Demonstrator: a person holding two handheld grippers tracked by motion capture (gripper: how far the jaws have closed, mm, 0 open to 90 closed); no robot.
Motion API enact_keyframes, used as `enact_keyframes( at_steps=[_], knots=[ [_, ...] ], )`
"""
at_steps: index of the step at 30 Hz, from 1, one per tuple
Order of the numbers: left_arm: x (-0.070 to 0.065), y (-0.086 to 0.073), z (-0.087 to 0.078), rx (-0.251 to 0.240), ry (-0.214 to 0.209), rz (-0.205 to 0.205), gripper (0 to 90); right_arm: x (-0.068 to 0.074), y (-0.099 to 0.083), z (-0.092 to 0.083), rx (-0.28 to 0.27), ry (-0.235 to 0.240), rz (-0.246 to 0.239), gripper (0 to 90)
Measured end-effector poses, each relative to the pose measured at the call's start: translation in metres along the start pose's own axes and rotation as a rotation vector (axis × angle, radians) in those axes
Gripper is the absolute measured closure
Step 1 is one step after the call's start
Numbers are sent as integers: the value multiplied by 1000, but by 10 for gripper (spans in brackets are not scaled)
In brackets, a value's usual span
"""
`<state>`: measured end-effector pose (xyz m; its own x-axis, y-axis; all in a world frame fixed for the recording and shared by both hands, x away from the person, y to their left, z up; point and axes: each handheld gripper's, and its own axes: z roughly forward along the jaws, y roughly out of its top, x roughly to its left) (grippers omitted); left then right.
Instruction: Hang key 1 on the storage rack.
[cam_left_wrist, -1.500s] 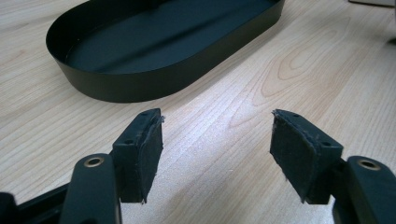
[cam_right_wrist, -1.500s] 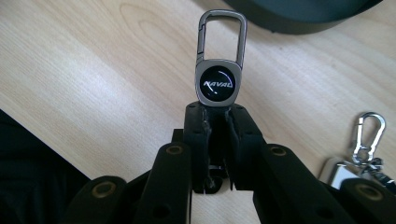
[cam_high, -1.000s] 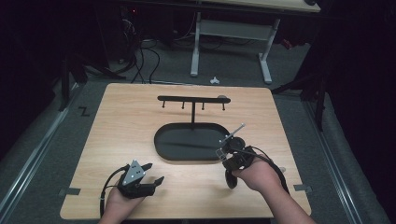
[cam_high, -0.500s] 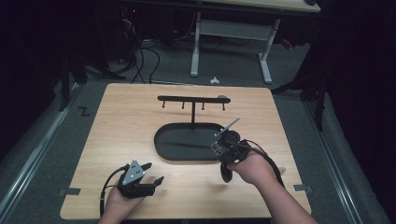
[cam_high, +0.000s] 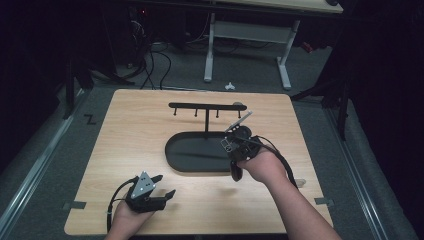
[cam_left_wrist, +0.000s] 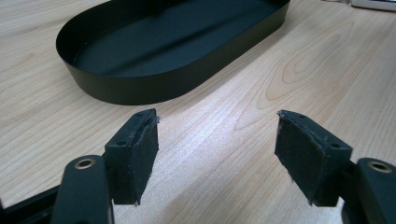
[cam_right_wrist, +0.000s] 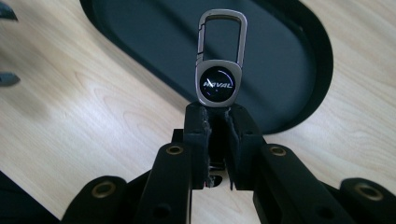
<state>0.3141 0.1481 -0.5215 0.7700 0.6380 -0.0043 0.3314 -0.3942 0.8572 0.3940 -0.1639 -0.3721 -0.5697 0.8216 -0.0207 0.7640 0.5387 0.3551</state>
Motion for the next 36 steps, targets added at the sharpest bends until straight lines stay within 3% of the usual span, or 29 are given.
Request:
enact_keyframes(
  at_steps=[15,24,36],
  knots=[
    [0,0,-1,3,-2,2,306,-9,32,-14,-64,-1,40,803],
    [0,0,-1,7,-5,5,306,-12,47,-21,-94,-14,37,803],
    [1,-1,-1,5,-6,3,306,-16,64,-15,-110,-26,57,803]
  ],
)
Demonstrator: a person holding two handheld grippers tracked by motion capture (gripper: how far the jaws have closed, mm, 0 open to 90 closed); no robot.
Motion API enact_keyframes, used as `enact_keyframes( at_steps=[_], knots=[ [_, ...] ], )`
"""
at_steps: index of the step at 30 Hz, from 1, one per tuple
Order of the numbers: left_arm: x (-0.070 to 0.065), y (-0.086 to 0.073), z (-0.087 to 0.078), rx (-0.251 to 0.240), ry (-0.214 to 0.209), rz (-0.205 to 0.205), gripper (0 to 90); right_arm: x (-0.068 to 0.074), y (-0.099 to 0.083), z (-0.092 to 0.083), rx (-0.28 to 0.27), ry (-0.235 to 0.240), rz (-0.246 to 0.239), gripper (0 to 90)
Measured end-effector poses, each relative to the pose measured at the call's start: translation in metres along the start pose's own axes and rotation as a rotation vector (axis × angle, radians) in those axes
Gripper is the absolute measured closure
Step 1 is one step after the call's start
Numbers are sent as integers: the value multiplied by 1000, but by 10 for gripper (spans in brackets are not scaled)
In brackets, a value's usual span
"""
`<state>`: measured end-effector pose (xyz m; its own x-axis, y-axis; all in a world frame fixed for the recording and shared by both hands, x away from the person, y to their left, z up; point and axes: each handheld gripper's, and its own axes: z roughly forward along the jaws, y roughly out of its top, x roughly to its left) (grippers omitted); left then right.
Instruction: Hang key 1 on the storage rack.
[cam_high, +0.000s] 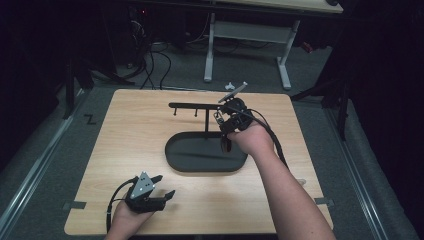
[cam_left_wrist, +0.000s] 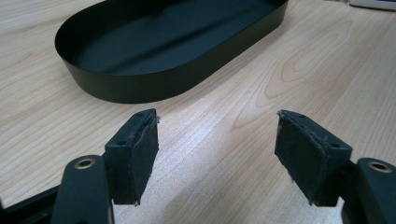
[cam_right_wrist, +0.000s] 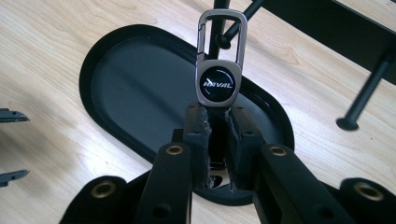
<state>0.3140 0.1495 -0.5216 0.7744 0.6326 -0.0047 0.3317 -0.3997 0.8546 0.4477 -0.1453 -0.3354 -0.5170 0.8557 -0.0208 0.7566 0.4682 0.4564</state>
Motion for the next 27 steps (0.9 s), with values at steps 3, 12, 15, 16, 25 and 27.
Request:
enact_keyframes(
  at_steps=[3,12,15,16,25,27],
  knots=[
    [0,0,0,0,0,0,306,2,2,6,6,-14,-3,802],
    [1,0,-1,1,-1,-2,306,0,7,24,17,-35,19,801],
    [1,0,0,2,-2,-2,306,-2,8,26,17,-40,31,800],
    [1,0,0,2,-2,-2,306,-3,9,27,21,-41,23,800],
    [1,-1,-1,2,-3,-2,306,-12,14,35,10,-46,61,796],
    [0,-1,-1,1,-3,-1,306,-12,15,38,8,-44,63,792]
  ],
)
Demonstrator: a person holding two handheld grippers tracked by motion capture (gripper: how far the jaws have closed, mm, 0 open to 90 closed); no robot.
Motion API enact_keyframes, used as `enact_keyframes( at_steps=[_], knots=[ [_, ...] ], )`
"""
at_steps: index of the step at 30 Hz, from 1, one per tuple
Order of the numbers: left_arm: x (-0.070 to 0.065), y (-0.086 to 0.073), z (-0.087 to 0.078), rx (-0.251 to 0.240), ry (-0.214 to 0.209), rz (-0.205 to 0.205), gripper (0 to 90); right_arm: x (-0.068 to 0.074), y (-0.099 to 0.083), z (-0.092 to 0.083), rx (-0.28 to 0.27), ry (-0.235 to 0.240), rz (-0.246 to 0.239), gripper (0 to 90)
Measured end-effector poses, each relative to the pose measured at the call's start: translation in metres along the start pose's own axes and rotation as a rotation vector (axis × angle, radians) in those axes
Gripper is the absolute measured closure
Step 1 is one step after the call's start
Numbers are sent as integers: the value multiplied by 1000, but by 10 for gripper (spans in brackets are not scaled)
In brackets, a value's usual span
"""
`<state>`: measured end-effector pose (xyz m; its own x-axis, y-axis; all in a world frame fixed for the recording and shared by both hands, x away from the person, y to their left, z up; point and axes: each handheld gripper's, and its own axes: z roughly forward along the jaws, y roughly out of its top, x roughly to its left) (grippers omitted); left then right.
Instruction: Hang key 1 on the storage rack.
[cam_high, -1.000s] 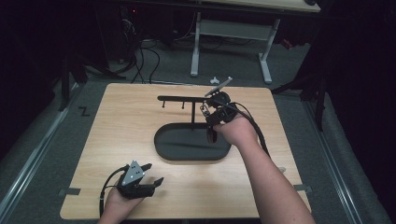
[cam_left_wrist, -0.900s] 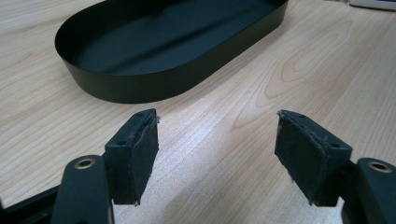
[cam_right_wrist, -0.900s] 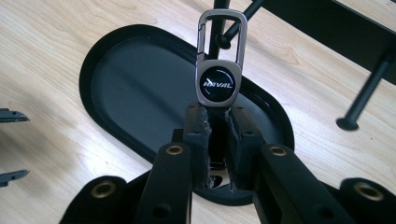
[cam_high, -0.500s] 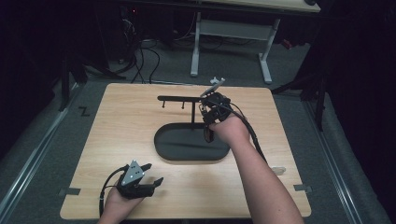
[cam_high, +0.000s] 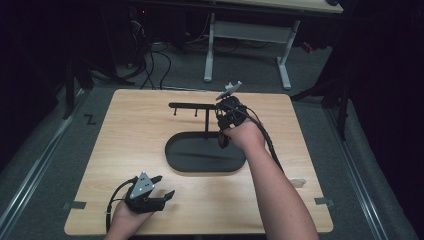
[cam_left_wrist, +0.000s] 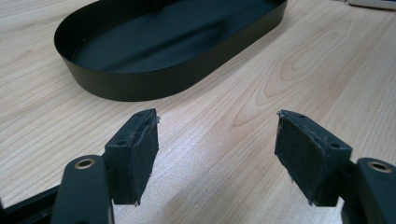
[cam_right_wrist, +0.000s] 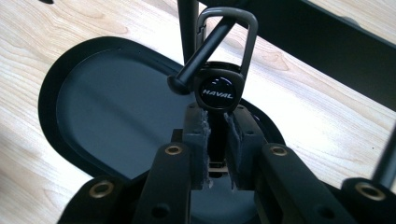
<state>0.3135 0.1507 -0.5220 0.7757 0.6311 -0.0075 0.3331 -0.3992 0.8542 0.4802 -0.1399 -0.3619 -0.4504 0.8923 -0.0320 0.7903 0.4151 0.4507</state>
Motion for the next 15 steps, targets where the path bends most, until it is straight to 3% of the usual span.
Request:
enact_keyframes(
  at_steps=[15],
  knots=[
    [-1,0,1,0,-1,4,307,-1,-14,2,9,22,2,765]
  ],
)
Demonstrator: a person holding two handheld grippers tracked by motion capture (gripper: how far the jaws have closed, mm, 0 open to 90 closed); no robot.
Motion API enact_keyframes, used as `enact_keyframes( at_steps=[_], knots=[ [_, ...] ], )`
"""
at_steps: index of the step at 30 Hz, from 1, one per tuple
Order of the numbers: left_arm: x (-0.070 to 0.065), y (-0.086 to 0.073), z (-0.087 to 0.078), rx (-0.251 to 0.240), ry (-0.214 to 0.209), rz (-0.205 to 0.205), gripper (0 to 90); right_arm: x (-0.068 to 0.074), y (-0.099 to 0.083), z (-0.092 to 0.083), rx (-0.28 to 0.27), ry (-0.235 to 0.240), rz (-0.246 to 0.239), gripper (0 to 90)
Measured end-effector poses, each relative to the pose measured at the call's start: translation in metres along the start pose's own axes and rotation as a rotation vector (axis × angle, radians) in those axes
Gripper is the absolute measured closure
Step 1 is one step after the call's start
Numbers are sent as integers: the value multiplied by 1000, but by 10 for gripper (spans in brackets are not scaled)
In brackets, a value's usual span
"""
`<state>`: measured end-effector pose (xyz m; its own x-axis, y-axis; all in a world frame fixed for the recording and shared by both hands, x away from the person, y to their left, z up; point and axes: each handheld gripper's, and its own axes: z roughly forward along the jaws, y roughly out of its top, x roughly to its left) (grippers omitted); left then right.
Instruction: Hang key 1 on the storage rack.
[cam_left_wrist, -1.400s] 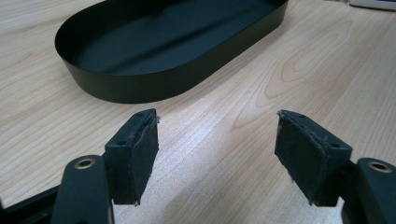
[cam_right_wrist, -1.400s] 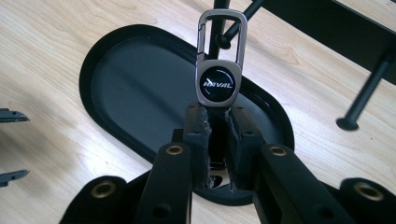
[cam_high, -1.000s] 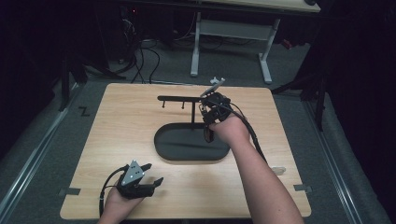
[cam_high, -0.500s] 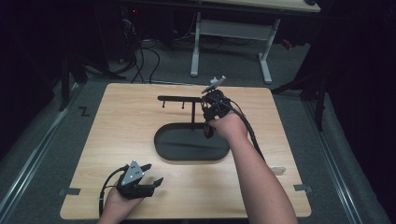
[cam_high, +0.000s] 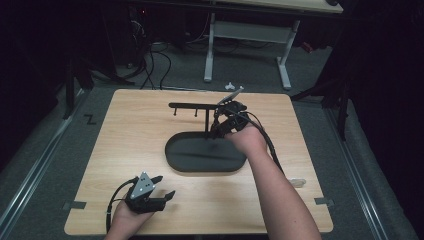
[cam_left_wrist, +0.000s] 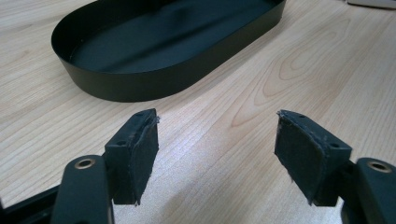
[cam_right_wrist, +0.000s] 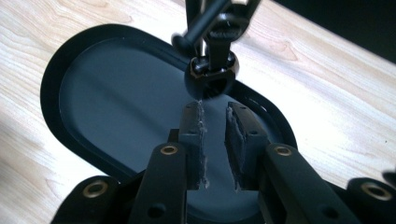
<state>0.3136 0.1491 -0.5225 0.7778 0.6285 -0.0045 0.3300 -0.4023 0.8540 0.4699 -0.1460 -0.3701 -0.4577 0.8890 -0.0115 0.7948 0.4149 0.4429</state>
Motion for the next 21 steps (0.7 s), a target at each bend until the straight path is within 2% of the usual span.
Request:
enact_keyframes(
  at_steps=[11,21],
  knots=[
    [-1,1,3,12,-4,8,306,-1,-26,-7,-9,19,-8,735],
    [-3,1,5,19,-7,13,306,1,-58,-14,-20,41,-17,683]
  ],
)
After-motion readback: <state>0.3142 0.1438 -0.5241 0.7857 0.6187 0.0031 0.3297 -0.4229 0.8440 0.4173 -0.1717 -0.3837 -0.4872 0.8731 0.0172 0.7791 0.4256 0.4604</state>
